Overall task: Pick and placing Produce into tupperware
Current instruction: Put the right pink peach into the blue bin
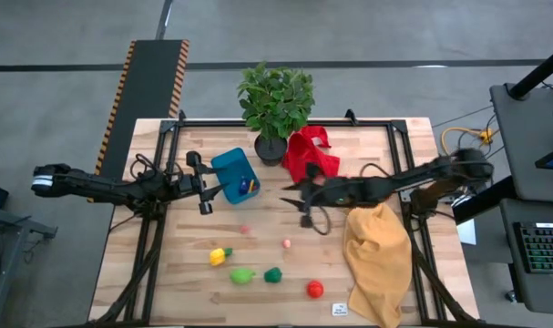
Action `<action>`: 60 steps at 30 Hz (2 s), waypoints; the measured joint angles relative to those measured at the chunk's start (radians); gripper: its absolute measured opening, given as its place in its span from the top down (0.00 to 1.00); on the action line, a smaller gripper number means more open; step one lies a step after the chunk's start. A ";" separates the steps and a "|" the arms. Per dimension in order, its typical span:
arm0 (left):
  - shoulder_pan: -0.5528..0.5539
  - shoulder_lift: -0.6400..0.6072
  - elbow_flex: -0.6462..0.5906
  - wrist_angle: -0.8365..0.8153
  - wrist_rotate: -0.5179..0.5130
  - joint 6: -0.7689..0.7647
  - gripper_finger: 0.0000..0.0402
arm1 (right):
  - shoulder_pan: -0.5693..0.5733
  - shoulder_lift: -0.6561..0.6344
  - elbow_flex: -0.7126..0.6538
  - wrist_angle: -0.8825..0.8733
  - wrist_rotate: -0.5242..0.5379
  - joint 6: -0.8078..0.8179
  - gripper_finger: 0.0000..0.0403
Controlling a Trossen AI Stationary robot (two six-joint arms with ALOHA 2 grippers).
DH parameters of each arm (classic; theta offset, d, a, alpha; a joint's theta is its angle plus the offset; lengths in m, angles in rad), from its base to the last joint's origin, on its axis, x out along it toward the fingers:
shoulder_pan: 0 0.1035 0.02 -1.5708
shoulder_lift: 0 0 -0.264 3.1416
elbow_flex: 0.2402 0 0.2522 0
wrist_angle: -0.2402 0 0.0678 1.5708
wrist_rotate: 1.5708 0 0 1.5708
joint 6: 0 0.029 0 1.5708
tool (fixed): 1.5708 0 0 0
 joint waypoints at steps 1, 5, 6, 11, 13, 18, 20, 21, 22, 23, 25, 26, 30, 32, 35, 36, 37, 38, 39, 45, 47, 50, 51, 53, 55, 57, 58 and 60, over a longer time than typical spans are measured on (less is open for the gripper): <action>0.001 0.001 0.000 0.001 0.000 0.000 0.57 | 0.007 -0.032 -0.038 0.000 -0.003 0.035 0.69; 0.001 0.000 0.000 0.000 0.000 0.000 0.57 | 0.049 -0.143 -0.170 0.005 -0.002 0.191 0.69; 0.001 0.000 0.000 0.000 0.000 0.000 0.57 | 0.066 -0.165 -0.196 0.009 -0.002 0.219 0.69; 0.001 0.002 0.000 0.001 0.000 0.000 0.57 | 0.167 -0.212 -0.247 0.014 -0.003 0.277 0.70; 0.001 0.003 0.000 0.003 0.000 0.000 0.57 | 0.205 -0.208 -0.245 0.017 -0.003 0.277 0.70; 0.001 0.003 0.000 0.003 0.000 0.000 0.57 | 0.265 -0.174 -0.225 0.019 -0.002 0.277 0.71; 0.000 0.003 0.000 0.003 0.000 0.000 0.57 | 0.277 -0.148 -0.218 0.022 0.002 0.301 0.69; 0.000 0.003 0.000 0.004 0.000 0.000 0.57 | 0.278 -0.134 -0.211 0.022 0.001 0.327 0.67; 0.000 0.004 0.000 0.003 0.000 -0.001 0.57 | 0.278 -0.118 -0.205 0.022 -0.004 0.345 0.64; 0.000 0.006 0.000 0.004 0.000 -0.001 0.57 | 0.277 -0.102 -0.197 0.019 -0.016 0.362 0.62; 0.000 0.007 0.000 0.003 0.000 -0.001 0.57 | 0.277 -0.063 -0.181 0.015 -0.037 0.379 0.54; 0.000 0.007 0.000 0.004 0.000 -0.001 0.57 | 0.277 -0.040 -0.174 0.013 -0.040 0.378 0.50; 0.000 0.006 0.000 0.004 0.000 -0.001 0.57 | 0.277 0.071 -0.141 0.007 -0.037 0.379 0.35; 0.000 0.006 0.000 0.003 0.001 -0.001 0.57 | 0.272 0.126 -0.117 0.010 -0.015 0.381 0.30; 0.001 0.009 0.000 0.003 0.001 -0.001 0.57 | 0.271 0.200 -0.082 0.008 0.032 0.381 0.25; 0.001 0.009 0.000 0.002 0.000 -0.001 0.57 | 0.271 0.222 -0.071 0.010 0.037 0.381 0.25; 0.001 0.009 0.000 0.003 0.001 -0.001 0.57 | 0.268 0.241 -0.061 0.008 0.039 0.381 0.25; 0.000 0.010 0.000 0.004 0.001 -0.001 0.57 | 0.268 0.261 -0.051 0.009 0.040 0.381 0.25; 0.000 0.010 0.000 0.003 0.001 -0.001 0.57 | 0.266 0.282 -0.041 0.013 0.040 0.381 0.25; 0.001 0.011 0.000 0.003 0.001 -0.002 0.57 | 0.249 0.385 -0.006 0.006 0.043 0.384 0.30; 0.000 0.011 0.000 0.003 0.001 -0.002 0.57 | 0.241 0.400 0.008 0.009 0.043 0.388 0.31; 0.001 0.011 0.000 0.003 0.001 -0.002 0.57 | 0.233 0.411 0.020 0.008 0.043 0.388 0.34; 0.001 0.011 0.000 0.003 0.001 -0.002 0.57 | 0.231 0.411 0.021 0.008 0.041 0.384 0.34; 0.001 0.011 0.000 0.002 0.001 -0.002 0.57 | 0.229 0.411 0.021 0.008 0.041 0.382 0.35; 0.001 0.011 0.000 0.002 0.001 -0.002 0.57 | 0.227 0.411 0.012 0.006 0.039 0.383 0.36; 0.000 0.011 0.000 0.002 0.001 -0.002 0.57 | 0.226 0.412 0.004 0.002 0.035 0.383 0.37; 0.000 0.011 0.000 0.001 0.001 -0.002 0.57 | 0.226 0.418 0.003 0.007 0.035 0.386 0.37; 0.001 0.011 0.000 0.002 0.001 -0.002 0.57 | 0.225 0.427 0.002 0.011 0.033 0.389 0.37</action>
